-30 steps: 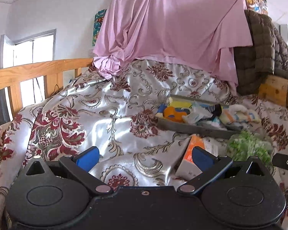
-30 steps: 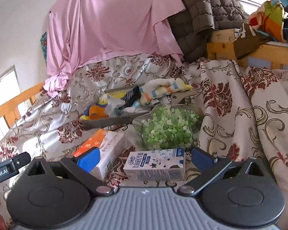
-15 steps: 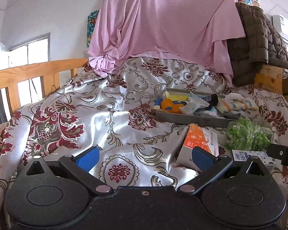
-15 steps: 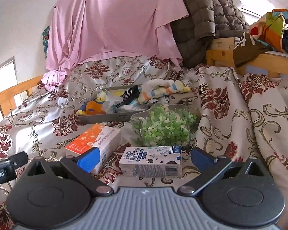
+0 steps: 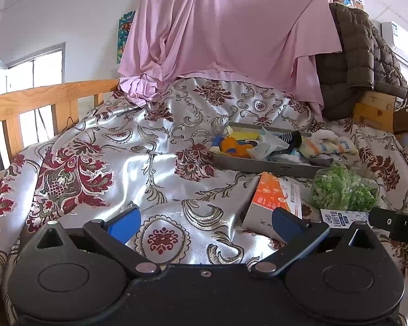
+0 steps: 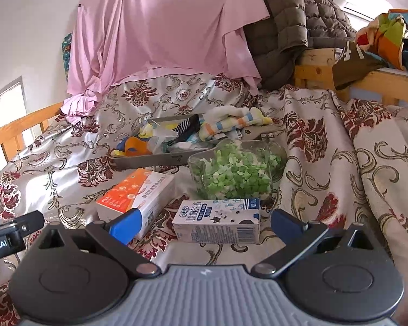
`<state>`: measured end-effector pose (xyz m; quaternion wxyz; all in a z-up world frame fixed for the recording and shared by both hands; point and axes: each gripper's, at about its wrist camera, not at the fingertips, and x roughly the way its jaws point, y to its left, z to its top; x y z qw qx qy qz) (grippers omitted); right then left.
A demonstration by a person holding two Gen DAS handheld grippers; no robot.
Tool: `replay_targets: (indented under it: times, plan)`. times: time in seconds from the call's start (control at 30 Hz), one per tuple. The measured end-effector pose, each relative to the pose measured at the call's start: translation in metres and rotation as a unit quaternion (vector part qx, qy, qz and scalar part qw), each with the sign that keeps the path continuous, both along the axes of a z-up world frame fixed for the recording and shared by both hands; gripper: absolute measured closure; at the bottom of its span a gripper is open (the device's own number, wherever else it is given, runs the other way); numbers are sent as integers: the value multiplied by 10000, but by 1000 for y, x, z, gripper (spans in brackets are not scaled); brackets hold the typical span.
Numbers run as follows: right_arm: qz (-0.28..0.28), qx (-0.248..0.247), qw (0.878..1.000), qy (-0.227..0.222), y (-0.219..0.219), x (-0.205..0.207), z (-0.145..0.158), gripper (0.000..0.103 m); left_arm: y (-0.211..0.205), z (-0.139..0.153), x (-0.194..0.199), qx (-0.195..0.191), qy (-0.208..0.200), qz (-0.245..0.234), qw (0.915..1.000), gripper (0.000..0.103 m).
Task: Organize soft objects
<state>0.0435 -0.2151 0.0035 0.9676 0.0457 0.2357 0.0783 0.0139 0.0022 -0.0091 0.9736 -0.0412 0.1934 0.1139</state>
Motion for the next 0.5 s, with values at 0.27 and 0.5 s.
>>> replay_targets:
  times: [0.27,0.5]
  plan:
    - [55,-35,10000,-7,2,0,0,0,1,-2,0,-69,64,-72,9999,1]
    - [73,-43,10000,-2,2,-1,0,0,1,-2,0,-73,69,-75,9999,1]
